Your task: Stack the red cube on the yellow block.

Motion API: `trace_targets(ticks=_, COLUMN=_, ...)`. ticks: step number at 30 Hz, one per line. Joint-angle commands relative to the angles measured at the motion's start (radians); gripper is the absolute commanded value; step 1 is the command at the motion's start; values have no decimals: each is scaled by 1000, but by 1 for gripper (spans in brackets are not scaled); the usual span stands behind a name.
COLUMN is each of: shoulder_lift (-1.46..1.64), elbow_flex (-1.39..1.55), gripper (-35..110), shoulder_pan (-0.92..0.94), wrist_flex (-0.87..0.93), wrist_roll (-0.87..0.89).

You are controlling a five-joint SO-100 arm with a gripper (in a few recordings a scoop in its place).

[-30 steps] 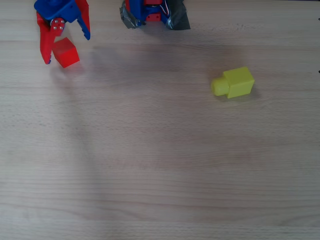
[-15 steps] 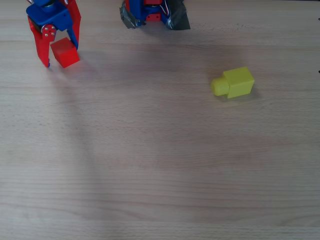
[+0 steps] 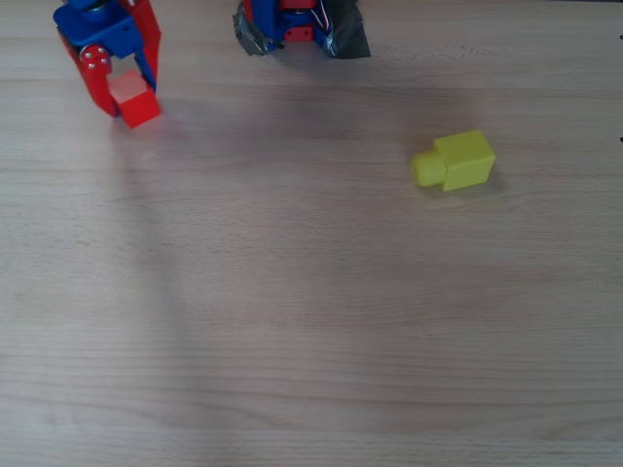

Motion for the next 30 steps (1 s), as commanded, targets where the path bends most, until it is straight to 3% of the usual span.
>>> trace_targets(ticks=1, shoulder_lift=179, elbow_flex=-18, gripper=6, shoulder_pan=-28, wrist_flex=31, wrist_roll=38)
trace_targets(ticks=9, shoulder_lift=465, elbow_flex=-11, gripper=5, shoulder_pan=-238, wrist_flex=94, wrist_roll=152)
trace_targets(ticks=23, shoulder_lift=548, elbow_flex=97, gripper=2, shoulder_pan=-1034, wrist_flex=-57, wrist_roll=425)
trace_targets(ticks=30, shoulder_lift=505, elbow_flex=81, gripper=2, shoulder_pan=-1316, wrist_flex=-69, wrist_roll=445)
